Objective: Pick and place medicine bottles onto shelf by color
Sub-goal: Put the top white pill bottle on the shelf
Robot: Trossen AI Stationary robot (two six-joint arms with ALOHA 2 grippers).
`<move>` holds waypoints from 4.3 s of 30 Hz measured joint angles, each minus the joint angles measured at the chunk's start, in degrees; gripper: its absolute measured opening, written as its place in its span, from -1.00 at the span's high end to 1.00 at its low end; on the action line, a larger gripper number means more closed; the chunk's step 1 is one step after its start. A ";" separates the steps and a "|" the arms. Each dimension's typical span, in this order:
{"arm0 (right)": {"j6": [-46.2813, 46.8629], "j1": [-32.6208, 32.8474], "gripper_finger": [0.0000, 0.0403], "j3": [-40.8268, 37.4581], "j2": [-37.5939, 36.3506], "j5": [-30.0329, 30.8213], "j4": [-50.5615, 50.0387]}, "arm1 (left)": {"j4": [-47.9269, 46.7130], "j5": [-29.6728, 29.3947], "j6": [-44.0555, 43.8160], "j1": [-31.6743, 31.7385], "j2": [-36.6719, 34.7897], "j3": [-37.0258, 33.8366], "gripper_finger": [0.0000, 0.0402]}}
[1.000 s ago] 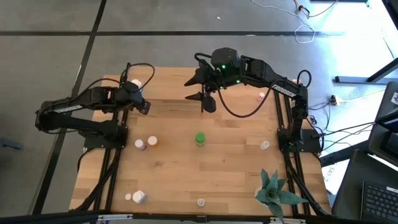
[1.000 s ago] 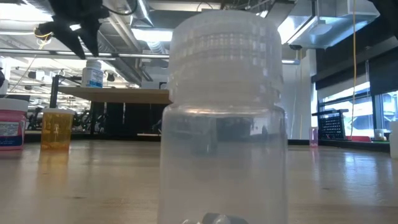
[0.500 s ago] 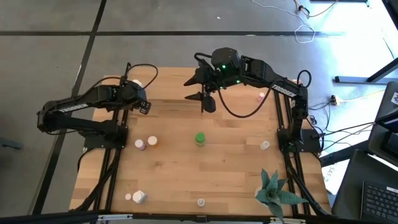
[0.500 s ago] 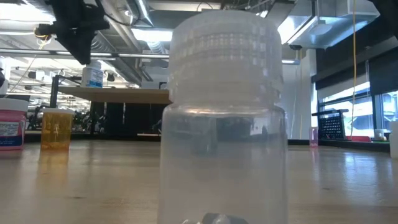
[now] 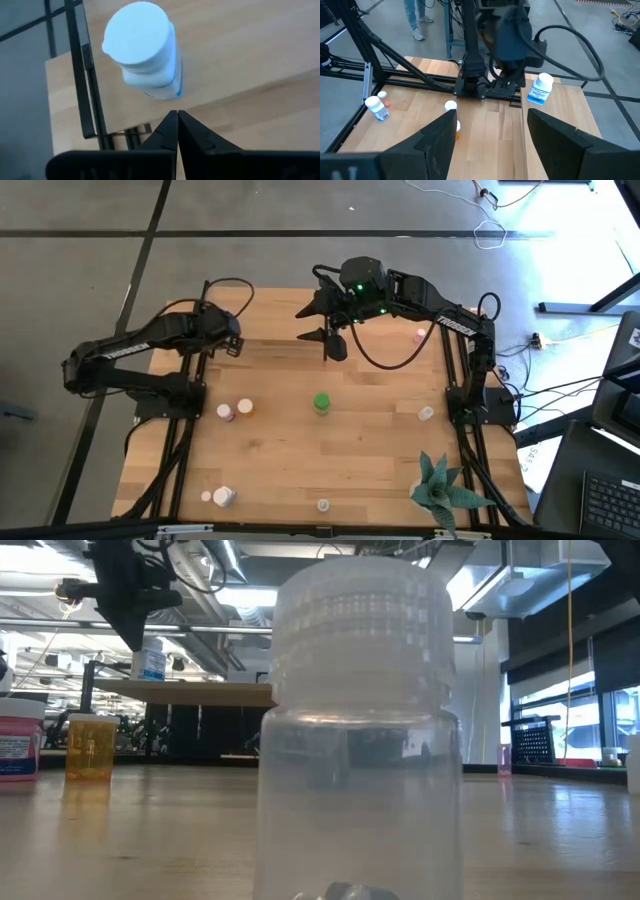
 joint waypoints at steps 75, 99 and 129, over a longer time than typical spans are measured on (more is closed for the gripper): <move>0.47 -0.02 -0.22 0.00 0.00 4.54 -1.91 | 10.45 0.21 24.24 10.34 9.11 0.07 1.00; 1.47 -0.02 -0.22 0.00 0.00 4.56 -1.89 | 14.43 -0.24 31.39 20.21 9.11 0.07 1.00; 1.14 -0.04 -0.22 0.00 0.00 4.59 -1.94 | 15.65 2.87 34.29 22.73 9.18 0.04 1.00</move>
